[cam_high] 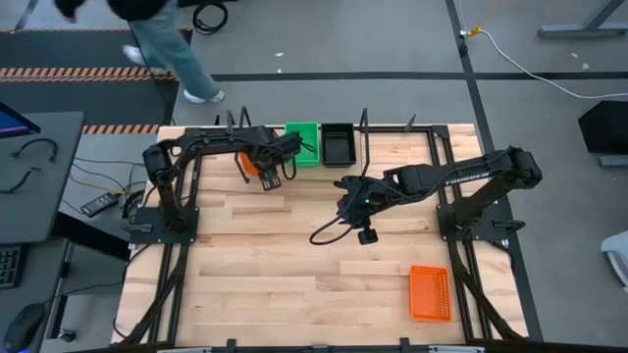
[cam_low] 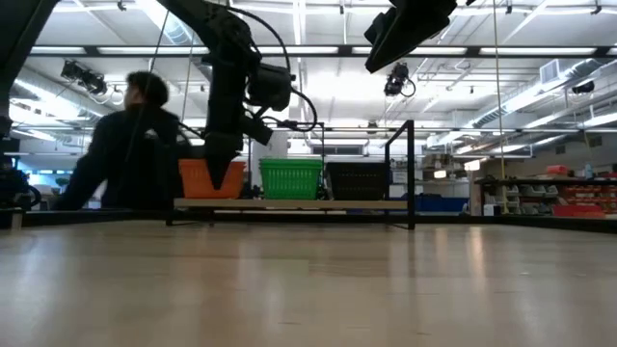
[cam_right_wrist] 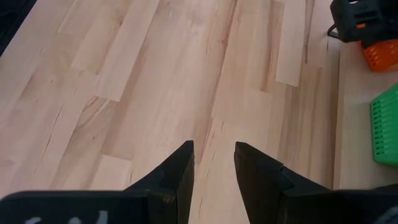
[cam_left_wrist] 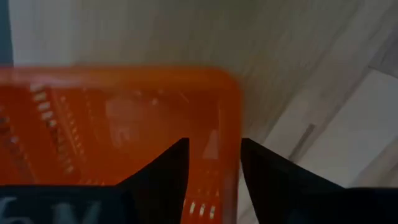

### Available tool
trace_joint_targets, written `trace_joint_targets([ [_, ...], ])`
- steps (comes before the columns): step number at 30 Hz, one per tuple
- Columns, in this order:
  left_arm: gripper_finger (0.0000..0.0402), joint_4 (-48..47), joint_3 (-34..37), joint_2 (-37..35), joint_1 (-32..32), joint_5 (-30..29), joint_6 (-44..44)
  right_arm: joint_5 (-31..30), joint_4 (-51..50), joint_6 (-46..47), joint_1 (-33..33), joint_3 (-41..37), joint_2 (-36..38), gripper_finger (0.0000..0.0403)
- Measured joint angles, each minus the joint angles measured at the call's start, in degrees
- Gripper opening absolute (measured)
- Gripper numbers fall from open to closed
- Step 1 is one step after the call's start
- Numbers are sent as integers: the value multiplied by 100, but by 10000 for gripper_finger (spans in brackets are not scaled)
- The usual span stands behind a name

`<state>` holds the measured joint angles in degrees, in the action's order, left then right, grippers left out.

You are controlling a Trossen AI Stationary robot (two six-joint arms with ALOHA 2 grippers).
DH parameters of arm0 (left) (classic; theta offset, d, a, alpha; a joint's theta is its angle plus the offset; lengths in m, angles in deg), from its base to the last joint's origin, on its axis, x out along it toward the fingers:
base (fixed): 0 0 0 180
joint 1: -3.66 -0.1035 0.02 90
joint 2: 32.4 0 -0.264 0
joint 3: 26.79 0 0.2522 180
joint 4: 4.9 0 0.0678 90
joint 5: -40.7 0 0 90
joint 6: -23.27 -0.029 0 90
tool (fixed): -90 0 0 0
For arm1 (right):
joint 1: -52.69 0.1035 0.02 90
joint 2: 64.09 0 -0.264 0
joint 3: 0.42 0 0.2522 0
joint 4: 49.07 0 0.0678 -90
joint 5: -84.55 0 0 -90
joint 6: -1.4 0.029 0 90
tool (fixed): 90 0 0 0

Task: Stack baskets on shelf by color
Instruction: Adjust the stacked orange bin on the shelf

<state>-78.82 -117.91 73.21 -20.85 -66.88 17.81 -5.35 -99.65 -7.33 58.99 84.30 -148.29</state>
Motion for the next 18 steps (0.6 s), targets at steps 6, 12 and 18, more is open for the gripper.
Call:
trace_joint_targets([
  [6, 96, 37, 0, 25, 143, -26, -427, -2, -1, 0, 0, 0, 0, 121],
  [12, 13, -100, 0, 25, 166, -43, -593, -1, 3, 0, -1, 0, 0, 121],
  [18, 9, -161, 0, 25, 166, -42, -746, -1, 7, 0, 0, -2, 0, 121],
])
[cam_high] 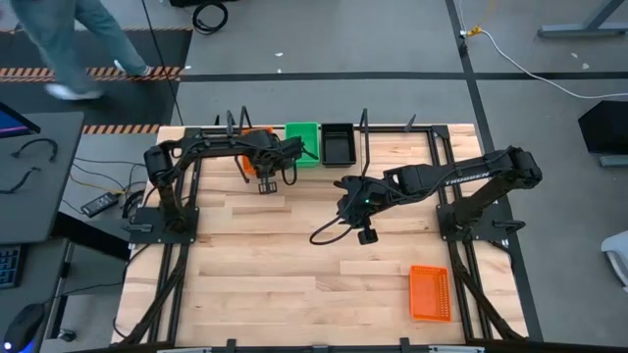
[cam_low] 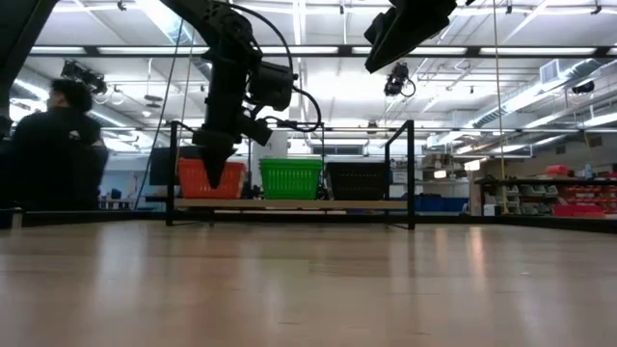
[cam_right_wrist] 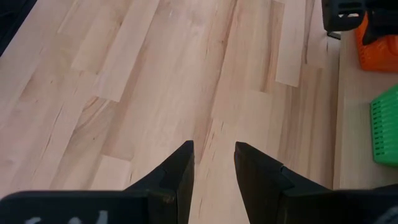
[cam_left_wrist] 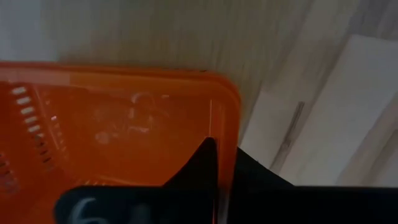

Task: Stack baskets on shelf by color
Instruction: Adjust the stacked orange bin on the shelf

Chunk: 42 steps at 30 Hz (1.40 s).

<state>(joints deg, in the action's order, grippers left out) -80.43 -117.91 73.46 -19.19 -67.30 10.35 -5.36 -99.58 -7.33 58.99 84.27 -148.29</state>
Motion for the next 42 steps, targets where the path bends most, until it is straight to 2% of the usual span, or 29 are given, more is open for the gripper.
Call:
trace_joint_targets([
  [16, 7, -3, 0, -9, -22, -42, -1001, 1, -2, 0, -1, -2, 0, 121],
  [33, 8, 250, -4, -11, -22, 215, -985, 1, -3, 2, -2, -2, 0, 121],
  [42, 58, 213, -4, -11, -22, 239, -649, 1, -2, 2, -2, -2, 0, 121],
])
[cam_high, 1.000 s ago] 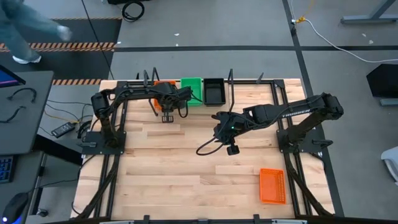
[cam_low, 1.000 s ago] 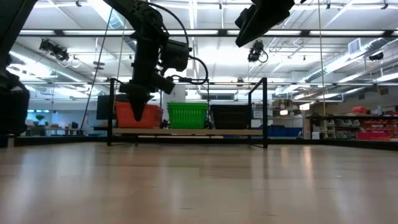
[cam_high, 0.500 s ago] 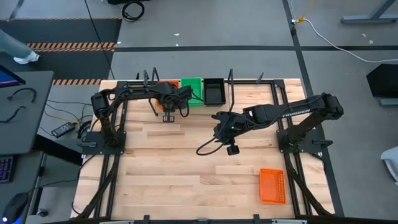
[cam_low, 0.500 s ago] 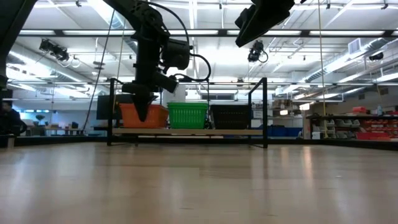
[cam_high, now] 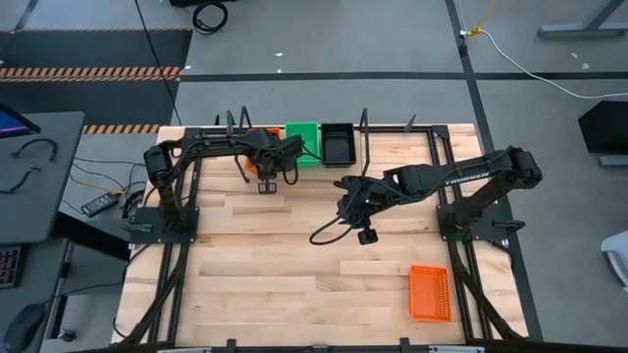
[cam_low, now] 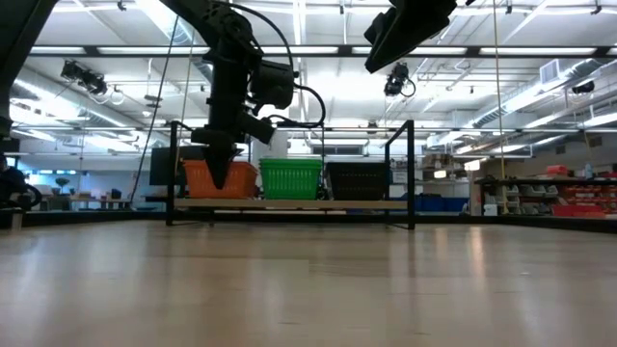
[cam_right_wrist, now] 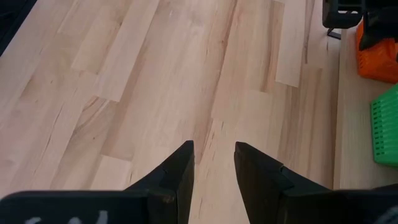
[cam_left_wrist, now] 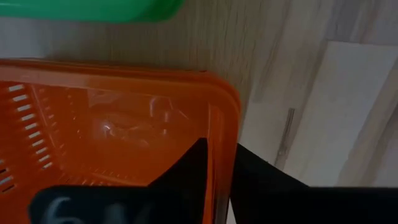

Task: Stack baskets on shelf by color
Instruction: Adjust the stacked orange bin on the shelf, then stack the orange bin on top of the stacked orange bin on the shelf

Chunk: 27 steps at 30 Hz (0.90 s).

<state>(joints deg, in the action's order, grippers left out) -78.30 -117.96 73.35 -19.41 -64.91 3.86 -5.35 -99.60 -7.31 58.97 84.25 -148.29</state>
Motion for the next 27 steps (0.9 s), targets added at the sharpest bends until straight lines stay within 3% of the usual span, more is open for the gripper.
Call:
trace_joint_targets([
  [13, 86, -47, 4, -171, 23, -111, -71, 2, 0, 0, 2, 0, 0, 121],
  [27, 86, -280, 4, -1001, 533, -101, 278, 0, -38, 114, -37, 0, 0, 121],
])
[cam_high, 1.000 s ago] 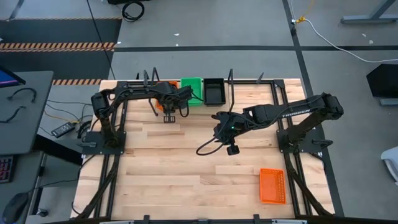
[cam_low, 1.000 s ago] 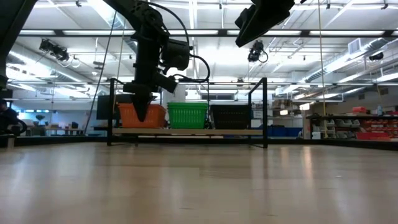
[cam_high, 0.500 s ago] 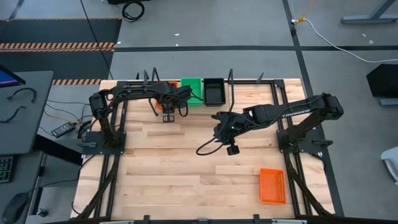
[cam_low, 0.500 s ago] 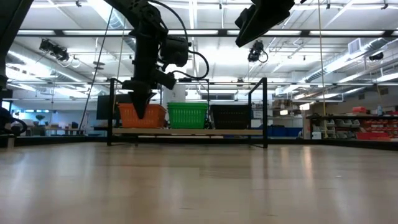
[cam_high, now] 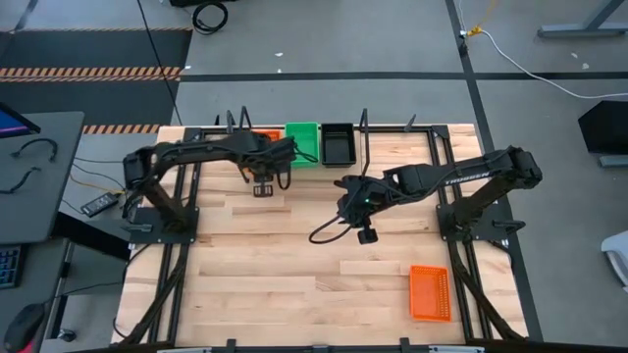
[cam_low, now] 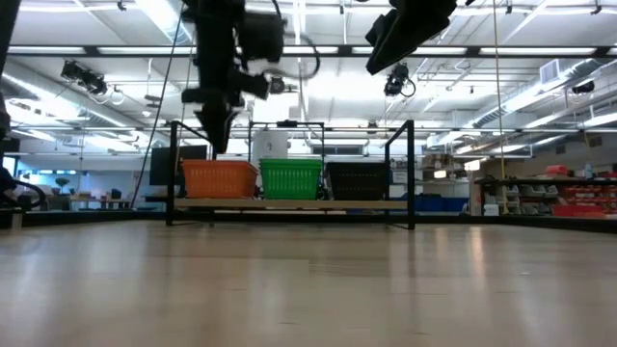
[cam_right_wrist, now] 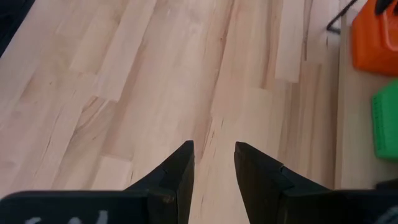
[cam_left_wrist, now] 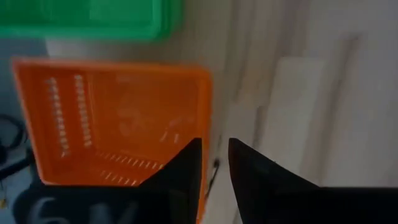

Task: Stack baskets on shelf by color
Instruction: Stack the orange bin on top of the stacked orange bin on the shelf

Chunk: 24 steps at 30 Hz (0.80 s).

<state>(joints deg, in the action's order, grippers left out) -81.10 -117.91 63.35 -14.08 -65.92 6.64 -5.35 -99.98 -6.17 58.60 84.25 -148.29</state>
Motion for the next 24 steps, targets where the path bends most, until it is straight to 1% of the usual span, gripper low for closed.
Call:
trace_joint_targets([
  [3, 89, 379, 0, -365, 223, 328, 183, -35, -172, 200, -40, 0, 21, 121],
  [5, 87, 727, 0, -611, 382, 555, 256, -173, -301, 374, -50, 0, 71, 121],
  [9, 77, 1537, 0, -1045, 734, 623, 509, -643, -454, 684, -55, 0, 246, 121],
  [11, 69, 1943, -2, -1158, 910, 619, 686, -586, -459, 805, -73, 0, 343, 121],
  [15, 52, 2536, 65, -1205, 1213, 589, 706, -118, -569, 975, -79, 0, 444, 121],
  [17, 44, 3028, 368, -1209, 1293, 595, 703, -90, -768, 1389, -76, 0, 472, 121],
  [20, 34, 4058, 1077, -1196, 1318, 597, 669, -77, -1471, 1922, -63, 0, 470, 121],
  [24, 26, 5773, 2072, -1196, 1266, 855, 549, -120, -2324, 2535, 121, 0, 470, 121],
])
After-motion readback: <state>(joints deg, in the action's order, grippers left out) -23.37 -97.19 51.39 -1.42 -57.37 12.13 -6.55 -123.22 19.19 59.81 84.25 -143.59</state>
